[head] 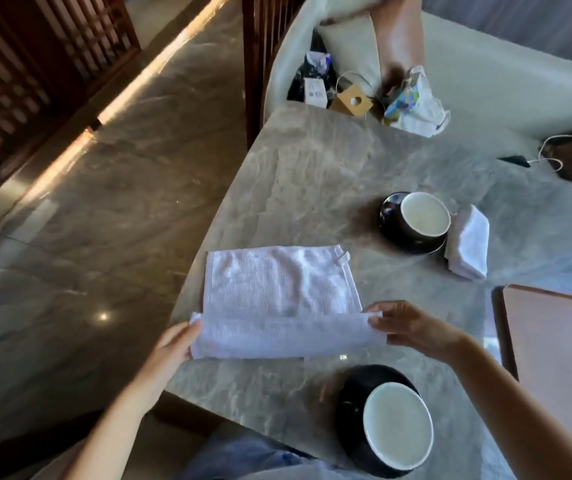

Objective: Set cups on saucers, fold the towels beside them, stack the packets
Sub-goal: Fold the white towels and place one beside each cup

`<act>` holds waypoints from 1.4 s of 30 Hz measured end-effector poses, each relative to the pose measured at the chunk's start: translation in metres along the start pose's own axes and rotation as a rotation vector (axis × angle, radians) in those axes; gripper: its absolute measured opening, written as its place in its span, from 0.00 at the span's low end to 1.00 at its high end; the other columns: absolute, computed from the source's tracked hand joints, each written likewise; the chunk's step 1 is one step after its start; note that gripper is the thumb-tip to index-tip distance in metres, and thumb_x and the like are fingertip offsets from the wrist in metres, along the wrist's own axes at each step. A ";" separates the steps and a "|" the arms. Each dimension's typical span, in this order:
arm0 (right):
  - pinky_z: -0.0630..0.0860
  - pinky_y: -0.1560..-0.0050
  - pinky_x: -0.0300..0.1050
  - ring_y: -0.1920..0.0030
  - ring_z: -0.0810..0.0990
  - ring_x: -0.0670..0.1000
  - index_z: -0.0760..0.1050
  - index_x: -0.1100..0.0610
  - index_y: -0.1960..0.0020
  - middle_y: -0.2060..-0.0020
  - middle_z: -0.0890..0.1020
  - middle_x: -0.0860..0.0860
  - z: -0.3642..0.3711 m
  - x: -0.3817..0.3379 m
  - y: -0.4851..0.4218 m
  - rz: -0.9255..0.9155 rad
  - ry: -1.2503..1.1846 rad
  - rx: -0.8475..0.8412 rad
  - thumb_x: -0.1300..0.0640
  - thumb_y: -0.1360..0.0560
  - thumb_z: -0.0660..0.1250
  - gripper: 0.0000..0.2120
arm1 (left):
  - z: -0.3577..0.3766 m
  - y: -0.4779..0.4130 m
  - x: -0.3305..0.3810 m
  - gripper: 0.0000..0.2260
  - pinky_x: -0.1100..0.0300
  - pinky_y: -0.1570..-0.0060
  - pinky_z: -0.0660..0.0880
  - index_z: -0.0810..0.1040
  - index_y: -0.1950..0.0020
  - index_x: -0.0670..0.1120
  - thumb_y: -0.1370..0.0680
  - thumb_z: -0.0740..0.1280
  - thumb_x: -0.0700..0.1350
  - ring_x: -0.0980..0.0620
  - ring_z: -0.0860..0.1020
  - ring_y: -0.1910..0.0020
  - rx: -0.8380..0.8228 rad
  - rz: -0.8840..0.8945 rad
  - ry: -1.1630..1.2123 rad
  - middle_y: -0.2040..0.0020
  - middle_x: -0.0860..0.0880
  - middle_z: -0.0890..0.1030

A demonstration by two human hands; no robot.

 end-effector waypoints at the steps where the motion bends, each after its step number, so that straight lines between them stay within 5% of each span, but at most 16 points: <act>1: 0.77 0.58 0.36 0.60 0.78 0.47 0.80 0.57 0.52 0.62 0.80 0.51 0.001 0.004 -0.003 0.004 -0.016 0.022 0.56 0.28 0.67 0.07 | -0.001 -0.001 -0.005 0.25 0.48 0.36 0.72 0.73 0.35 0.41 0.26 0.65 0.55 0.44 0.77 0.40 0.013 -0.008 -0.002 0.39 0.41 0.79; 6: 0.76 0.64 0.38 0.65 0.77 0.45 0.79 0.57 0.55 0.64 0.79 0.51 -0.014 -0.016 -0.029 -0.087 -0.014 0.260 0.60 0.23 0.63 0.07 | -0.009 -0.019 0.008 0.21 0.47 0.40 0.74 0.72 0.35 0.43 0.23 0.63 0.54 0.44 0.78 0.43 0.089 0.000 -0.025 0.41 0.43 0.79; 9: 0.68 0.67 0.41 0.67 0.72 0.47 0.77 0.58 0.57 0.66 0.75 0.53 -0.032 -0.043 -0.049 -0.175 0.052 0.449 0.61 0.22 0.62 0.07 | -0.011 -0.037 0.041 0.10 0.56 0.58 0.76 0.76 0.49 0.45 0.20 0.59 0.49 0.48 0.79 0.59 0.161 0.084 -0.026 0.57 0.45 0.80; 11: 0.66 0.71 0.37 0.72 0.70 0.41 0.76 0.58 0.58 0.69 0.73 0.50 -0.041 -0.055 -0.063 -0.208 0.089 0.553 0.61 0.22 0.62 0.08 | -0.009 -0.051 0.063 0.14 0.61 0.66 0.70 0.76 0.60 0.45 0.19 0.57 0.47 0.51 0.76 0.66 0.182 0.155 -0.086 0.66 0.47 0.78; 15: 0.69 0.73 0.32 0.74 0.72 0.38 0.78 0.57 0.60 0.70 0.76 0.49 -0.046 -0.070 -0.092 -0.208 0.201 0.615 0.62 0.22 0.62 0.10 | 0.011 -0.080 0.073 0.13 0.65 0.72 0.69 0.74 0.61 0.46 0.21 0.60 0.51 0.52 0.75 0.69 0.147 0.130 -0.171 0.66 0.48 0.77; 21: 0.74 0.60 0.46 0.59 0.77 0.52 0.80 0.63 0.49 0.59 0.80 0.58 -0.049 -0.061 -0.114 -0.127 0.335 0.568 0.62 0.24 0.64 0.08 | 0.019 -0.096 0.080 0.14 0.54 0.54 0.71 0.73 0.49 0.42 0.28 0.71 0.48 0.48 0.74 0.56 0.349 0.300 -0.580 0.55 0.49 0.75; 24: 0.78 0.54 0.55 0.58 0.78 0.53 0.80 0.62 0.50 0.59 0.82 0.59 -0.050 -0.055 -0.114 -0.113 0.353 0.580 0.63 0.25 0.64 0.08 | 0.018 -0.094 0.081 0.13 0.54 0.52 0.72 0.72 0.47 0.43 0.28 0.70 0.46 0.47 0.75 0.52 0.423 0.305 -0.544 0.49 0.46 0.77; 29: 0.74 0.60 0.49 0.61 0.77 0.53 0.78 0.58 0.58 0.62 0.82 0.61 -0.053 -0.047 -0.114 -0.130 0.432 0.678 0.60 0.25 0.61 0.08 | 0.018 -0.093 0.084 0.04 0.56 0.58 0.71 0.75 0.58 0.48 0.27 0.69 0.45 0.49 0.75 0.56 0.458 0.299 -0.501 0.56 0.49 0.77; 33: 0.69 0.66 0.44 0.65 0.75 0.52 0.74 0.54 0.64 0.71 0.78 0.51 -0.058 -0.045 -0.120 -0.181 0.508 0.743 0.56 0.25 0.60 0.10 | 0.020 -0.092 0.082 0.07 0.54 0.61 0.71 0.74 0.54 0.47 0.27 0.67 0.48 0.49 0.75 0.61 0.509 0.307 -0.514 0.61 0.51 0.75; 39: 0.71 0.63 0.45 0.64 0.77 0.48 0.77 0.53 0.58 0.69 0.81 0.48 -0.060 -0.044 -0.118 -0.362 0.546 0.769 0.53 0.24 0.61 0.08 | 0.020 -0.092 0.077 0.06 0.58 0.62 0.67 0.71 0.59 0.50 0.26 0.66 0.50 0.54 0.71 0.66 0.616 0.357 -0.494 0.68 0.56 0.70; 42: 0.70 0.64 0.38 0.65 0.76 0.43 0.76 0.49 0.58 0.69 0.81 0.47 -0.061 -0.042 -0.114 -0.421 0.509 0.769 0.52 0.25 0.61 0.06 | 0.023 -0.095 0.082 0.06 0.56 0.59 0.66 0.71 0.63 0.51 0.29 0.67 0.46 0.48 0.73 0.61 0.627 0.342 -0.562 0.67 0.55 0.70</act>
Point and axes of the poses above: each hand's wrist, its own y-axis away from the middle knuckle, its own z-axis out of the palm, x = y × z, the point moved 9 cm from there along -y, towards the middle knuckle
